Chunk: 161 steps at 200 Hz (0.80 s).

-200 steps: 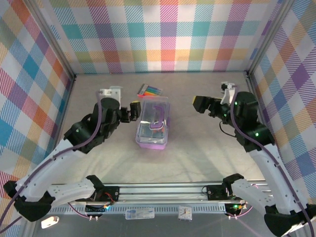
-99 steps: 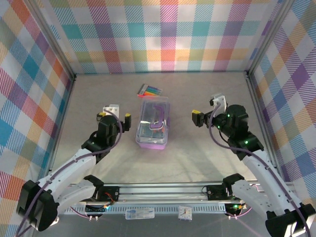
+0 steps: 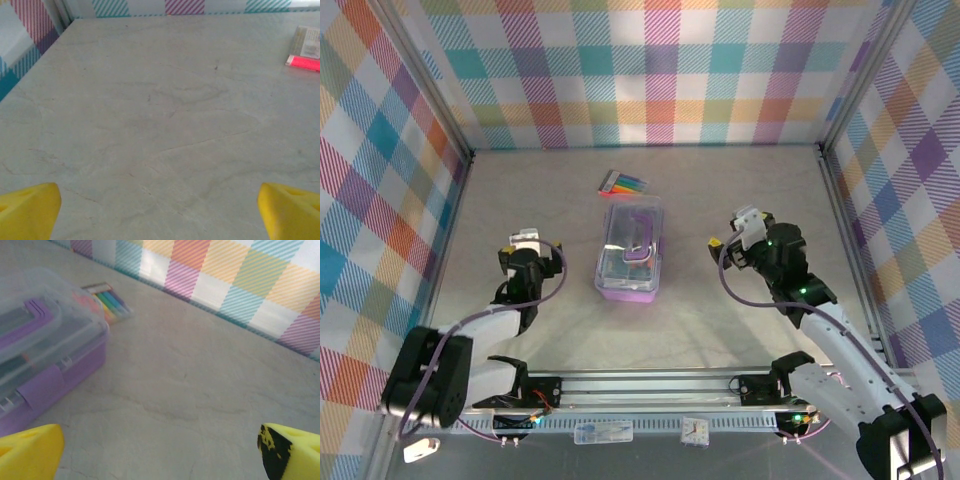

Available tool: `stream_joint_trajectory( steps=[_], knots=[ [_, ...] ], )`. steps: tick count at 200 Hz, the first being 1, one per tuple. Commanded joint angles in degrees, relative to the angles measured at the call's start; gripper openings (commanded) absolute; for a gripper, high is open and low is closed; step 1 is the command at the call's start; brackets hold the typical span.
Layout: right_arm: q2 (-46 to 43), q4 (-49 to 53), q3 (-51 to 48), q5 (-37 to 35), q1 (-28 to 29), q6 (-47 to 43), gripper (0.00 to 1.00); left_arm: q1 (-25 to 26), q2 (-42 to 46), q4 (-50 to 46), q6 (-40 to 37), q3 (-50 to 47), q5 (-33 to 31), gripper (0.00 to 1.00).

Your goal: Pack the tool kit

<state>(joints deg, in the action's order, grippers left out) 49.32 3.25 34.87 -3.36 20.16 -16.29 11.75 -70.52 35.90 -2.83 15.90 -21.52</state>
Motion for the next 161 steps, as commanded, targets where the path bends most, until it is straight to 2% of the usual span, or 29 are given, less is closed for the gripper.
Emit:
stream_joint_trajectory(
  steps=[1,19,44,58,74,80,121,140,161],
  knots=[
    [0.29,-4.62,-1.21,-2.21,-0.35,-2.51,0.99,-1.99,-6.28,15.92,-1.52,-0.45,3.51,1.0],
    [0.76,-5.87,-2.16,-2.53,-0.47,-2.89,0.99,-3.43,-11.18,18.01,-0.36,1.02,5.51,1.0],
    [2.11,-6.53,-2.98,-3.76,-0.56,-3.65,0.99,-3.84,-21.25,28.71,-0.61,1.1,5.91,1.0],
    [2.91,-8.21,-4.18,-4.69,-0.78,-3.81,0.99,-3.94,-18.91,19.41,-0.69,3.56,8.58,1.0],
    [3.97,-11.53,-6.17,-5.98,-1.09,-3.66,0.99,-5.66,-19.57,14.48,-0.81,6.66,13.9,1.0],
    [4.41,-13.03,-7.02,-6.42,-1.27,-3.64,0.99,-6.24,-19.55,12.44,0.01,7.68,13.91,1.0],
    [6.57,-16.41,-9.66,-9.49,-3.81,-4.99,0.99,-7.06,-19.89,12.32,0.46,8.16,15.37,1.0],
    [7.56,-20.0,-11.6,-6.69,-5.68,-2.77,0.99,-7.06,-19.83,12.31,0.46,8.02,15.38,1.0],
    [10.84,-28.6,-14.82,-3.41,-7.46,3.04,0.99,-7.17,-19.83,12.26,0.45,8.06,15.37,1.0]
  ],
)
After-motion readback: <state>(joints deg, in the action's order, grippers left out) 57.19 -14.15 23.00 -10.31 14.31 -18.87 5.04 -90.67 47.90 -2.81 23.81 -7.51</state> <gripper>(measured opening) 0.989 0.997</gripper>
